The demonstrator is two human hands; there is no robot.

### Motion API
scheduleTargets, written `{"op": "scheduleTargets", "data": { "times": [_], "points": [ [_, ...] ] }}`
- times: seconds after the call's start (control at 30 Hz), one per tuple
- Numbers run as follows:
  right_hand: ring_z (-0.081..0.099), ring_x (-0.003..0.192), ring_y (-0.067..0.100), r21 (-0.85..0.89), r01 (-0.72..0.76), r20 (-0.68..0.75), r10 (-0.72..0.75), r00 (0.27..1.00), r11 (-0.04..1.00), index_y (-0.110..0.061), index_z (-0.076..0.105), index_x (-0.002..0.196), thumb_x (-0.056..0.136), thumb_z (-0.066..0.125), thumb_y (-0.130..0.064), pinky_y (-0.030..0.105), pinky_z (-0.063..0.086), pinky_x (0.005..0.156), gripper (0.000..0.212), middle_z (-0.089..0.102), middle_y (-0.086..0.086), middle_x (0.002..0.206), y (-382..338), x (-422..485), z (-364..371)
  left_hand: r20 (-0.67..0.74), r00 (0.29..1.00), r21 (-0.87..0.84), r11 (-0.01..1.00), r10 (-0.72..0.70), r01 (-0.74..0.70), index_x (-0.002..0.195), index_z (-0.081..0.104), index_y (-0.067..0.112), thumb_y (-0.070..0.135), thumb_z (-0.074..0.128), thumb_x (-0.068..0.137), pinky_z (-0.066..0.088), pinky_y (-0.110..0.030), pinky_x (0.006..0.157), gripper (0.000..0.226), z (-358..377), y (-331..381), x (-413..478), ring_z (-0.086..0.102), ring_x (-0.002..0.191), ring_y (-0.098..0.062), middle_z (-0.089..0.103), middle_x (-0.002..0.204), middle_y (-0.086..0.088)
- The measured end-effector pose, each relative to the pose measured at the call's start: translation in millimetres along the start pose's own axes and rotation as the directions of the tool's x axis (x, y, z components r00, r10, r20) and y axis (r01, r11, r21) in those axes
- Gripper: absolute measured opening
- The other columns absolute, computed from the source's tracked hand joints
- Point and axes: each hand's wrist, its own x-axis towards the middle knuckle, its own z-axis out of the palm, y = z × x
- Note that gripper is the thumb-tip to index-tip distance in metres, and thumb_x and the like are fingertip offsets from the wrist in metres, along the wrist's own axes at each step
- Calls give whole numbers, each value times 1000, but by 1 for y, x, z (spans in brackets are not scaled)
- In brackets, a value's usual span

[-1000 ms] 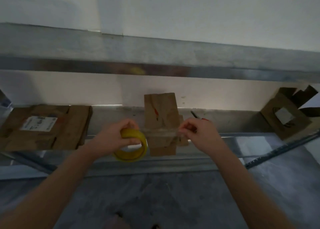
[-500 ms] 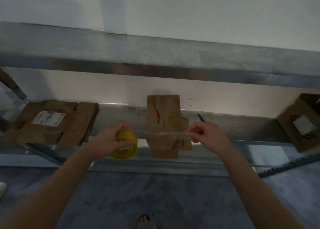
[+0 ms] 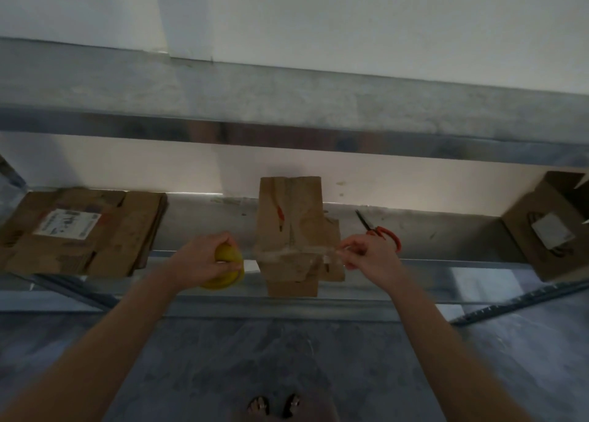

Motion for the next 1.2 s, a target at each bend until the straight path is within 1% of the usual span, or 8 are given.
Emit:
{"op": "scheduleTargets", "data": {
  "times": [0.33, 0.53, 0.73, 0.87, 0.97, 1.07, 1.13, 1.2],
  "points": [
    [68, 85, 13, 440, -170, 80, 150, 985, 882, -22, 64, 98, 95, 58, -2, 20, 55, 72, 21, 67, 7, 98, 24, 19, 23, 68, 998, 24, 1000, -9, 8, 137, 32, 49, 35, 71, 83, 48, -24, 73, 67, 13, 20, 26, 61, 75, -8, 60, 78, 8],
    [64, 101, 19, 565, -122, 0, 148, 989, 816, -26, 57, 103, 99, 55, -21, 39, 56, 90, 6, 65, 2, 108, 12, 18, 54, 87, 996, 72, 997, -3, -3, 147, 30, 33, 39, 69, 83, 49, -28, 83, 75, 12, 19, 27, 62, 89, -7, 66, 101, 7],
    [59, 102, -8, 467, 52, -162, 27, 986, 883, -36, 52, 119, 95, 62, -20, 14, 52, 82, 31, 60, -19, 116, 3, -5, 51, 104, 994, 140, 990, -25, 10, 143, 32, 41, 41, 70, 83, 45, -20, 75, 72, 7, 15, 25, 60, 84, -4, 64, 99, 11],
    [55, 117, -5, 430, 127, -90, -98, 991, 894, -44, 49, 135, 99, 54, -31, 20, 50, 95, 38, 55, -19, 133, -5, -24, 45, 163, 987, 120, 993, -8, -11, 144, 31, 40, 39, 71, 82, 41, -19, 81, 74, 5, 12, 23, 55, 93, -1, 58, 112, 18],
    [53, 122, 1, 357, 62, -117, -21, 993, 932, -50, 46, 136, 96, 55, -45, 27, 48, 102, 42, 53, -17, 136, -20, -19, 55, 202, 979, 90, 995, 25, -44, 146, 29, 37, 37, 71, 83, 41, -27, 97, 76, 1, 14, 25, 50, 112, -6, 48, 129, 16],
    [56, 119, 8, 278, 8, -202, 51, 978, 960, -43, 43, 143, 97, 56, -39, 21, 50, 94, 47, 57, -20, 126, -29, -10, 66, 189, 980, 5, 998, 67, -69, 142, 33, 41, 38, 71, 84, 41, -15, 82, 69, -9, 13, 24, 53, 92, 5, 52, 109, 19],
    [58, 113, 5, 403, -33, -216, 130, 968, 914, -46, 46, 139, 98, 56, -33, 9, 47, 82, 44, 53, -31, 114, -31, -8, 74, 161, 983, -59, 995, 85, -76, 131, 41, 45, 40, 72, 83, 40, -14, 73, 57, -18, 14, 24, 53, 88, 3, 50, 101, 24],
    [54, 110, -2, 510, -48, -216, 182, 959, 859, -48, 49, 134, 98, 56, -30, 14, 48, 88, 41, 48, -36, 116, -33, -6, 79, 129, 985, -74, 992, 116, -107, 112, 49, 46, 42, 74, 80, 41, -17, 69, 41, -26, 15, 25, 54, 89, -2, 53, 99, 24]
  ]
}}
